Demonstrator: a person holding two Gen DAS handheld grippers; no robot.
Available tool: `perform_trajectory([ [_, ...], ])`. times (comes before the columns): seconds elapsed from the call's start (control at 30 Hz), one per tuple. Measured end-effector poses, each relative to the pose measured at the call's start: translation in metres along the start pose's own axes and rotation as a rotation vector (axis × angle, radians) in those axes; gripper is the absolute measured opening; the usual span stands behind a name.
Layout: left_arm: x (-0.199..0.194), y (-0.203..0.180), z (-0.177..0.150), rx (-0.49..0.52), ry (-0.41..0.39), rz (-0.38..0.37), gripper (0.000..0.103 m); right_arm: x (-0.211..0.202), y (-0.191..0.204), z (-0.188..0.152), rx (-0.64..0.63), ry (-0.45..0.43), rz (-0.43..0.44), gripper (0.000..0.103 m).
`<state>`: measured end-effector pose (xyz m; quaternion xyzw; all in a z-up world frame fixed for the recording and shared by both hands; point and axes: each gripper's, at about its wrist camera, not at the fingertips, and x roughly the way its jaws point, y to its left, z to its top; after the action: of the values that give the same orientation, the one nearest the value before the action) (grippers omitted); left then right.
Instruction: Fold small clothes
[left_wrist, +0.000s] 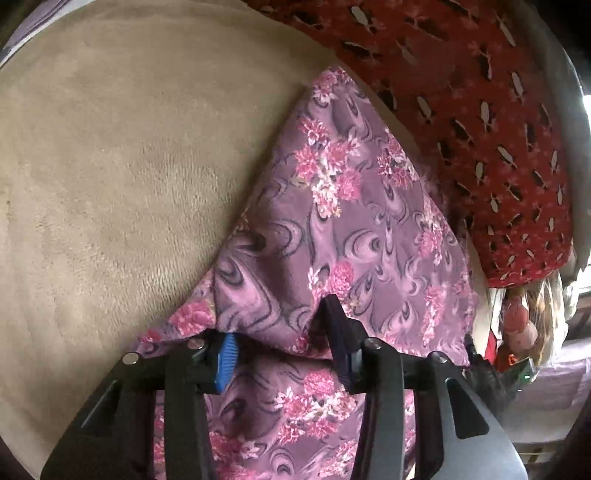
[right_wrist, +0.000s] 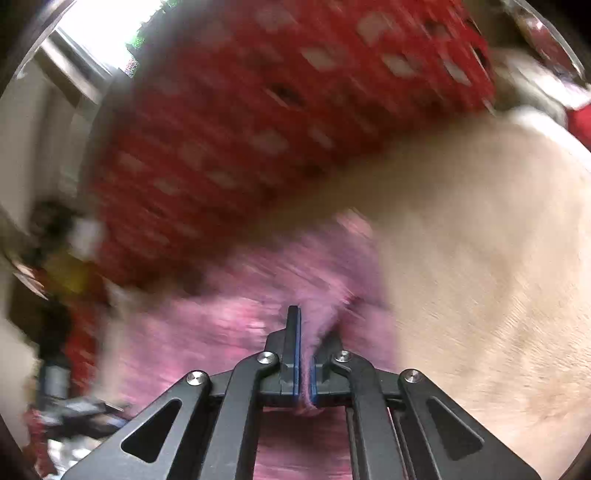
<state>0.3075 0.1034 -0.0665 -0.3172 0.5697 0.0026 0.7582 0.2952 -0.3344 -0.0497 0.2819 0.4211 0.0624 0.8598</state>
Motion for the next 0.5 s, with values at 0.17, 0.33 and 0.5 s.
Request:
perform_trajectory([
  [0.17, -0.022, 0.001, -0.017, 0.029, -0.025, -0.054, 0.041, -0.047, 0.0, -0.01, 0.009, -0.127, 0.022, 0.009],
  [0.33, -0.001, -0.022, -0.026, 0.101, -0.018, 0.037, 0.041, -0.042, 0.016, -0.026, -0.065, -0.071, 0.065, 0.01],
  [0.5, 0.0, -0.029, -0.034, 0.131, -0.018, 0.083, 0.043, -0.02, 0.018, -0.038, -0.1, 0.083, 0.038, 0.008],
])
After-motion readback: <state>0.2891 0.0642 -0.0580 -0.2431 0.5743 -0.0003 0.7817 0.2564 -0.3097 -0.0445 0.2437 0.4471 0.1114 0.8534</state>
